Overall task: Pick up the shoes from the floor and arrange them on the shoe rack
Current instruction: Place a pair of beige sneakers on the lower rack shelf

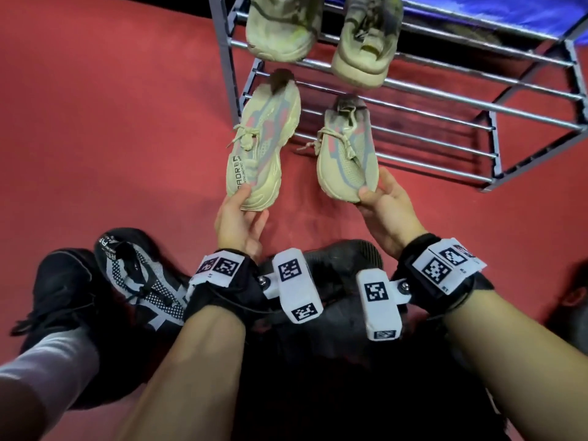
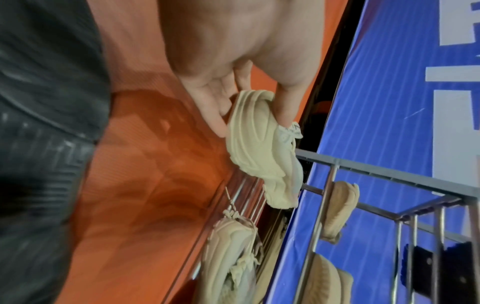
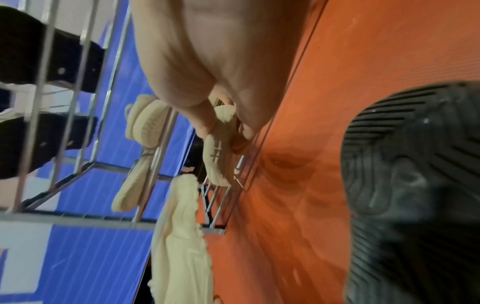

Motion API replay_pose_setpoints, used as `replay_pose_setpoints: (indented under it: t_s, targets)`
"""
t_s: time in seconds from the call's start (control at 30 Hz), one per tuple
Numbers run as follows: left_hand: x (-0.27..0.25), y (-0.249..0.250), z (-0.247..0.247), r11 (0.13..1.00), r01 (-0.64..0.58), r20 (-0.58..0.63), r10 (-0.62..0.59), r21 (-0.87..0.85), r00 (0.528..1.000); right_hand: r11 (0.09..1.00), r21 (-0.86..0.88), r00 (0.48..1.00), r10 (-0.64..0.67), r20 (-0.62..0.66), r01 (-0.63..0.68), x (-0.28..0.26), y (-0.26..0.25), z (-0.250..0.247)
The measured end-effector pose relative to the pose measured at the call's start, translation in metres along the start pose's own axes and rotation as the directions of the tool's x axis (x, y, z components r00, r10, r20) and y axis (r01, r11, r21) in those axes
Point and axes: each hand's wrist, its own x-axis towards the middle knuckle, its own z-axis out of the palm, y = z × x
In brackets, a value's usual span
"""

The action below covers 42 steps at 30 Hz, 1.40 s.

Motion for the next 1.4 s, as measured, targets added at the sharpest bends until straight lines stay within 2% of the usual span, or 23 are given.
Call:
replay_pose_setpoints:
  t_s: [0.13,0.27,0.43,0.6,0.77,0.9,1.23,1.4]
  targets:
    - [0.018,0.008,0.029,0.997,0.050,0.038,-0.052,0.051,0.998,0.998,0.069,0.998,-0.005,-0.070,0.010,0.036,0.002,-0.007]
    - [0.055,0.028,0.057,0.991,0.018,0.043,-0.024,0.133,0.999,0.988,0.153,0.994,-0.006,-0.110,0.023,0.071,0.009,-0.014]
    - [0.091,0.037,0.085,0.984,-0.020,0.037,0.014,0.178,0.999,0.987,0.161,0.991,0.022,-0.135,0.000,0.106,0.013,-0.020]
    - [0.118,0.030,0.105,0.974,-0.062,-0.008,0.065,0.219,0.998,0.945,0.328,0.994,0.029,-0.107,0.008,0.132,0.018,-0.015]
    - [0.134,0.018,0.100,0.961,-0.056,-0.065,0.076,0.272,0.995,0.980,0.181,0.984,0.110,-0.143,-0.083,0.141,0.034,-0.016]
    - [0.140,0.013,0.093,0.951,-0.058,-0.063,0.080,0.304,0.995,0.976,0.208,0.994,0.085,-0.064,-0.070,0.140,0.039,-0.020]
    - [0.143,0.009,0.100,0.958,-0.113,-0.049,0.130,0.263,0.990,0.971,0.227,0.994,0.090,-0.062,-0.074,0.145,0.039,-0.021]
    - [0.135,0.018,0.099,0.935,-0.098,-0.023,0.113,0.342,0.993,0.987,0.031,0.986,0.162,-0.041,-0.160,0.141,0.026,-0.026]
